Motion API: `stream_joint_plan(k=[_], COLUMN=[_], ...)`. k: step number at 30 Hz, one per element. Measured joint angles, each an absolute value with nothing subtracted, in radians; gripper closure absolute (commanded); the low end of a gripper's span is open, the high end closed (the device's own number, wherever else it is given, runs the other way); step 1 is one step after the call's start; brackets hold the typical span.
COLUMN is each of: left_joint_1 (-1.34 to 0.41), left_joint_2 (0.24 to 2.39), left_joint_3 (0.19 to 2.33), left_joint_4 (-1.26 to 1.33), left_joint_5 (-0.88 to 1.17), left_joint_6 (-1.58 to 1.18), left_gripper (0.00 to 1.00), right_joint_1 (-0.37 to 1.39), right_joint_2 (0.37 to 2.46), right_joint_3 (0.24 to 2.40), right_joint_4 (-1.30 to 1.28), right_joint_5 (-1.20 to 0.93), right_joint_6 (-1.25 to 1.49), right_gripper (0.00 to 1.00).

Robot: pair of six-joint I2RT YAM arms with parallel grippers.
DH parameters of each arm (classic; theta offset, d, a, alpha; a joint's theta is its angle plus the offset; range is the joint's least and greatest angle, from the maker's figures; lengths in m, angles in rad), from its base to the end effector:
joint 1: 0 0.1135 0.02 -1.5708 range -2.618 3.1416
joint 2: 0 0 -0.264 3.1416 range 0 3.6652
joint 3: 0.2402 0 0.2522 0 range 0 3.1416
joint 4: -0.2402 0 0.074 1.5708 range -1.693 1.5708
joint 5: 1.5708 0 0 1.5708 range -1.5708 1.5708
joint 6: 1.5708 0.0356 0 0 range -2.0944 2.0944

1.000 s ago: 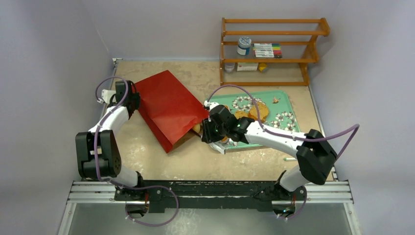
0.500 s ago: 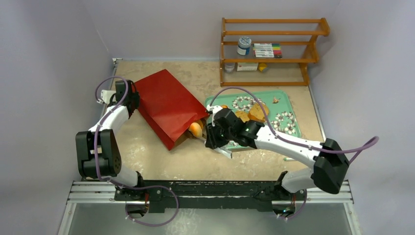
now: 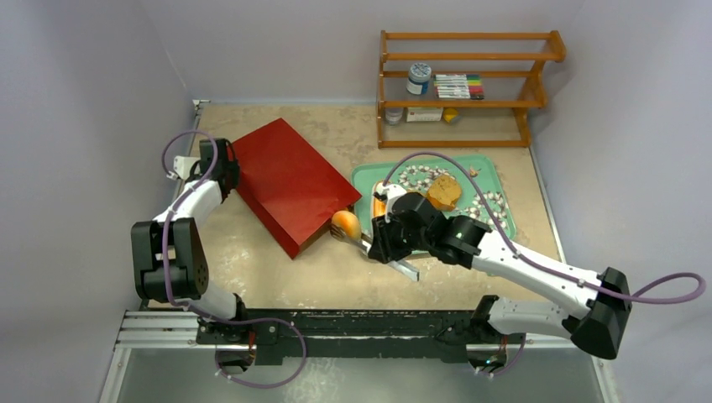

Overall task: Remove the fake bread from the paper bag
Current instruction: Take out the fake bread from the paper bag, then place the fake bread in the container.

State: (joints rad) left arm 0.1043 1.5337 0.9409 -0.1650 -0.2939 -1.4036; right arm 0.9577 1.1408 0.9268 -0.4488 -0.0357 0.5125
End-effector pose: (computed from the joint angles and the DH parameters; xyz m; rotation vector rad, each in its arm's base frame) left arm 0.3226 0.0441 0.2159 -1.6858 1.5807 -0.3287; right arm 0.1419 0.2039 0.2926 -0.5429 2.3051 0.8064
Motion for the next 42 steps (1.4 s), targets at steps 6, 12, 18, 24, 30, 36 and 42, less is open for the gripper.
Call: stream_joint_plan(k=[6, 12, 18, 24, 30, 36, 42], left_joint_1=[0.104, 0.105, 0.120, 0.147, 0.165, 0.170, 0.170], left_joint_2=[1.545, 1.547, 1.547, 1.547, 1.547, 1.547, 1.547], left_joint_3=[0.941, 0.941, 0.947, 0.948, 0.948, 0.948, 0.948], left_joint_4=[-0.174, -0.175, -0.185, -0.196, -0.201, -0.200, -0.200], left_joint_5=[-0.297, -0.296, -0.283, -0.264, -0.249, -0.238, -0.234], left_joint_6=[-1.403, -1.403, -1.395, -1.390, -1.376, -1.369, -1.367], left_gripper=[1.00, 1.00, 1.00, 1.00, 1.00, 1.00, 1.00], right_joint_1=[0.958, 0.958, 0.958, 0.903, 0.719, 0.607, 0.498], right_joint_2=[1.056, 1.008, 1.003, 1.038, 1.010, 1.006, 1.005], right_joint_3=[0.927, 0.944, 0.980, 0.990, 0.912, 0.822, 0.760], right_joint_4=[-0.498, -0.551, -0.590, -0.595, -0.555, -0.511, -0.458], right_joint_5=[0.034, 0.146, 0.296, 0.409, 0.459, 0.462, 0.461], right_joint_6=[0.561, 0.637, 0.707, 0.754, 0.760, 0.760, 0.762], right_gripper=[0.83, 0.81, 0.79, 0.78, 0.76, 0.71, 0.66])
